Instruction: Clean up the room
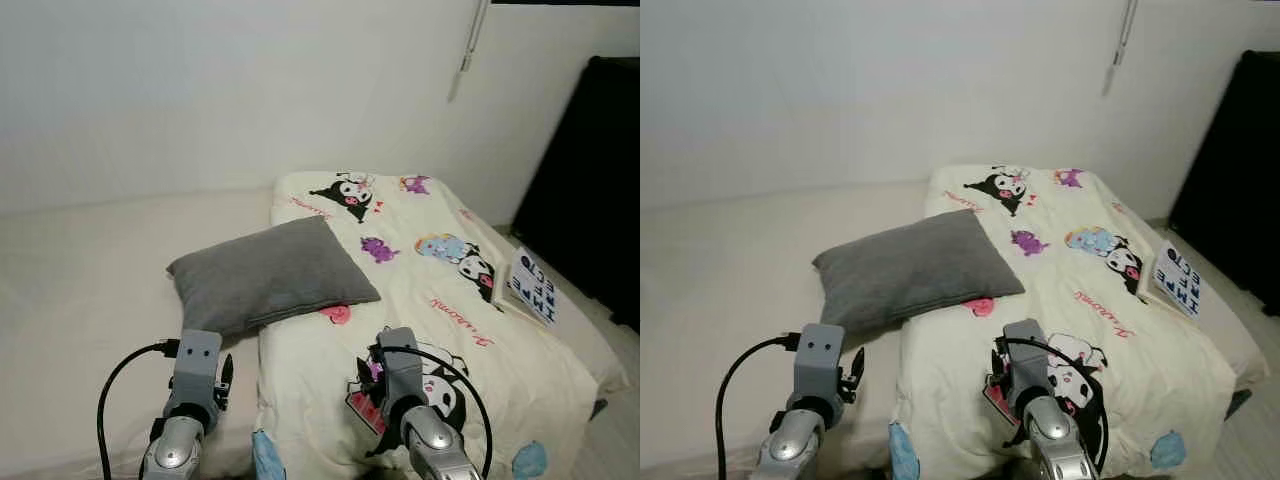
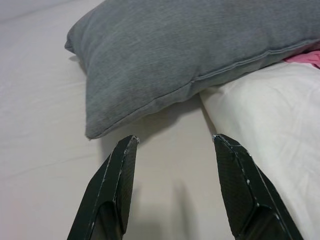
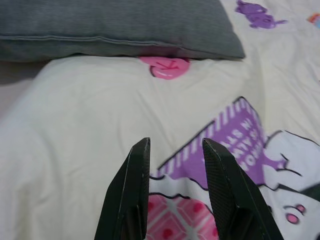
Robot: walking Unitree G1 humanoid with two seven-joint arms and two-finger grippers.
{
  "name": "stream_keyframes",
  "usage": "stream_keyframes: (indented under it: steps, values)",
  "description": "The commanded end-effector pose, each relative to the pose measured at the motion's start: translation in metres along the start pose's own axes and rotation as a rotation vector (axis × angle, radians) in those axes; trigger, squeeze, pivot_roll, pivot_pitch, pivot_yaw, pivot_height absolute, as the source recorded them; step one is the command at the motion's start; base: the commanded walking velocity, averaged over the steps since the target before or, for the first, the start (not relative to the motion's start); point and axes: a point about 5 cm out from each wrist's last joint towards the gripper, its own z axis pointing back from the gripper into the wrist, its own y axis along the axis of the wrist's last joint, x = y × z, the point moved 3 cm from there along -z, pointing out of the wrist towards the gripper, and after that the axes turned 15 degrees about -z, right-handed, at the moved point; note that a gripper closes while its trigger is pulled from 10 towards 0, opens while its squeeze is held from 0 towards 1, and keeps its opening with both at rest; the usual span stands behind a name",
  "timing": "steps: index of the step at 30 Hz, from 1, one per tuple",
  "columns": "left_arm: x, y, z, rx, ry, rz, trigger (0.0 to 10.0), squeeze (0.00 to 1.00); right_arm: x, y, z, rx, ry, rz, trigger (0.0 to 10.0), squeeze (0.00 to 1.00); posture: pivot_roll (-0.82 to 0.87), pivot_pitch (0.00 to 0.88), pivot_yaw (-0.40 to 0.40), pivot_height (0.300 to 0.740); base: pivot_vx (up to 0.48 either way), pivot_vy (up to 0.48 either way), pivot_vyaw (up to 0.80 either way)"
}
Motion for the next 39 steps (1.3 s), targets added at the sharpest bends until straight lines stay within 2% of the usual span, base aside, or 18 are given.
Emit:
stream_keyframes:
  steps: [1, 9, 16, 28, 31, 32, 34, 36, 39]
  values:
    - [-0.001, -0.001, 0.001, -0.009, -0.007, -0.001, 10.0, 0.0, 0.0, 0.0, 0.001, 0.004, -0.001, -0.017, 10.0, 0.0, 0.0, 0.092, -0.039, 0.61, 0.0, 0.0, 0.0]
    - [-0.003, 0.002, -0.001, -0.007, -0.009, -0.009, 10.0, 0.0, 0.0, 0.004, -0.001, 0.018, -0.005, -0.036, 10.0, 0.0, 0.0, 0.098, -0.034, 0.61, 0.0, 0.0, 0.0]
    - [-0.013, 0.001, -0.004, -0.014, -0.002, -0.02, 10.0, 0.0, -0.001, 0.008, -0.002, 0.027, 0.005, -0.042, 10.0, 0.0, 0.01, 0.101, -0.031, 0.577, 0.0, 0.0, 0.0]
    - [-0.022, 0.0, -0.006, -0.018, -0.012, -0.022, 10.0, 0.0, 0.0, 0.01, -0.002, 0.037, 0.008, -0.044, 10.0, 0.0, 0.01, 0.099, -0.028, 0.577, 0.0, 0.0, 0.0]
    - [-0.026, 0.004, -0.01, -0.015, -0.025, 0.025, 10.0, 0.0, -0.001, 0.015, -0.004, 0.049, 0.012, -0.053, 10.0, 0.0, 0.01, 0.101, -0.025, 0.577, 0.0, 0.0, 0.0]
    - [-0.03, 0.01, -0.017, -0.01, -0.038, 0.051, 10.0, 0.0, -0.001, 0.021, -0.006, 0.06, 0.016, -0.055, 10.0, 0.0, 0.01, 0.104, -0.024, 0.577, 0.0, 0.0, 0.0]
    - [-0.034, 0.014, -0.022, -0.011, -0.037, 0.053, 10.0, 0.0, -0.001, 0.025, -0.009, 0.064, 0.018, -0.051, 10.0, 0.0, 0.01, 0.105, -0.022, 0.577, 0.0, 0.0, 0.0]
    - [-0.039, 0.016, -0.026, -0.004, -0.027, 0.038, 10.0, 0.0, 0.0, 0.027, -0.01, 0.065, 0.021, -0.04, 10.0, 0.0, 0.01, 0.105, -0.022, 0.577, 0.0, 0.0, 0.0]
    - [-0.048, 0.019, -0.031, 0.012, -0.018, -0.033, 10.0, 0.0, 0.001, 0.032, -0.013, 0.068, 0.025, -0.032, 10.0, 0.0, 0.01, 0.11, -0.02, 0.577, 0.0, 0.0, 0.0]
